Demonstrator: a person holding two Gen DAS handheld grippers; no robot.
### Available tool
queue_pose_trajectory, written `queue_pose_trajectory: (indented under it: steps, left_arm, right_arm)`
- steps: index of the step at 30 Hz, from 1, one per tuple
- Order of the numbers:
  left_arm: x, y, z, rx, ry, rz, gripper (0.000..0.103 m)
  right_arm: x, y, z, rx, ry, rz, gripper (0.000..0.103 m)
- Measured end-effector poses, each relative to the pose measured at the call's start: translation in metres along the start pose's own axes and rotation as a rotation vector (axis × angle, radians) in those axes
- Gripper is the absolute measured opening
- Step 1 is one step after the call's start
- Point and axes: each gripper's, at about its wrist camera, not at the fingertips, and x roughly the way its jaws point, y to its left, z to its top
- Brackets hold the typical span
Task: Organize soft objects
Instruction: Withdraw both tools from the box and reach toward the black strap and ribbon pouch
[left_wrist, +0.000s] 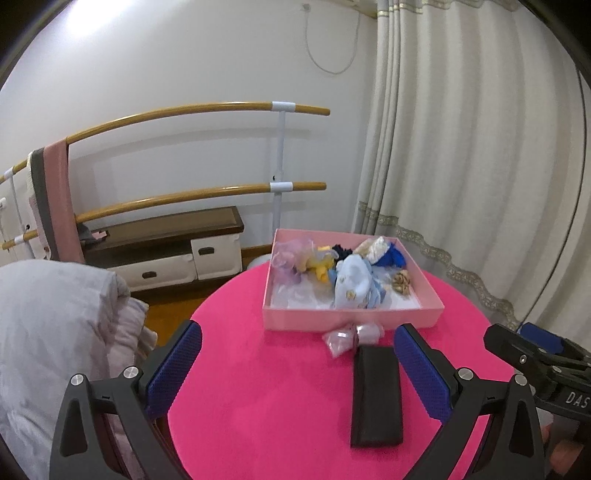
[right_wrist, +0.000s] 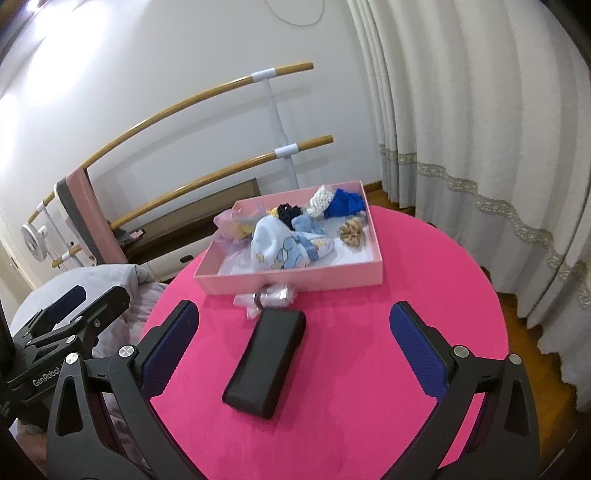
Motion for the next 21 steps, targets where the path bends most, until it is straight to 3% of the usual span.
queue_pose_trajectory:
  steps: [10,21]
  left_arm:
    - [-0.032,0.012,-0.029,-0.02,0.013,0.01,0.103]
    - [-0.027,0.026,-0.034,-0.033,0.044,0.033,0.103]
  right_arm:
    - [-0.009,0.016,-0.031,-0.032,0.009,-0.011,0.103]
    - [0.006,0.017,-0.041,-0.034,0.05,-0.025,0.103]
